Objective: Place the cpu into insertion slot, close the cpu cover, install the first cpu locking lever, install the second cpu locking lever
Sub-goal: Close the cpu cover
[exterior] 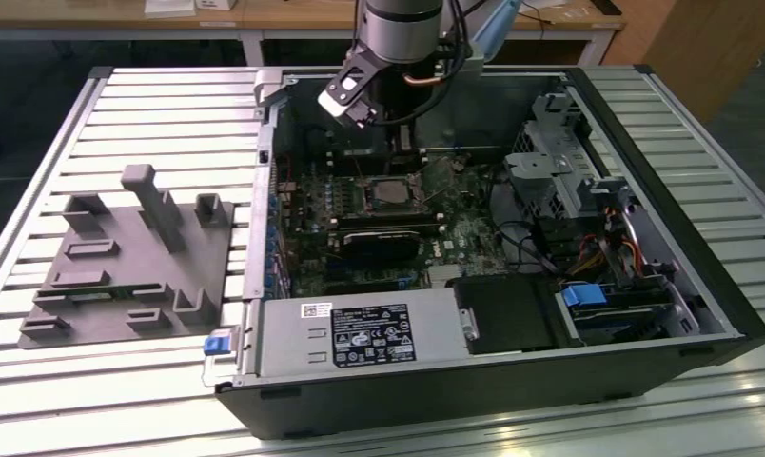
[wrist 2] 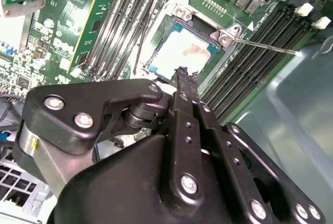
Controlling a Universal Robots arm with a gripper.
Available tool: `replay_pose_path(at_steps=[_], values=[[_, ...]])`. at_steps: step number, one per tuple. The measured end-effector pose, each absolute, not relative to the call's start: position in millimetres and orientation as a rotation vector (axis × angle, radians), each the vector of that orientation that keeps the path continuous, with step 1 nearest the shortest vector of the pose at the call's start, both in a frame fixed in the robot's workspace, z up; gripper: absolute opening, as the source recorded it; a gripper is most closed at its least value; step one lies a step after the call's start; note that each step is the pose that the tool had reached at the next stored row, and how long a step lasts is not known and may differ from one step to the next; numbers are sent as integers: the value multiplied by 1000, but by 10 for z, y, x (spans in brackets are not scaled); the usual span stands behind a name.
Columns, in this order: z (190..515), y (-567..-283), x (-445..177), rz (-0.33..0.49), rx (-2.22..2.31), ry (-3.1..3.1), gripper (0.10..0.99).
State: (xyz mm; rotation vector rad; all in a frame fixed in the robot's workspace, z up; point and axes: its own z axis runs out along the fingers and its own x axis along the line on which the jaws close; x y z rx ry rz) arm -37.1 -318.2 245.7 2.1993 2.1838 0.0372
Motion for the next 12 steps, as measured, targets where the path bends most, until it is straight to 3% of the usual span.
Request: replay_pose_path(at_steps=[12], values=[[2542, -3247, -373, 37, 2200, 2183, 106]])
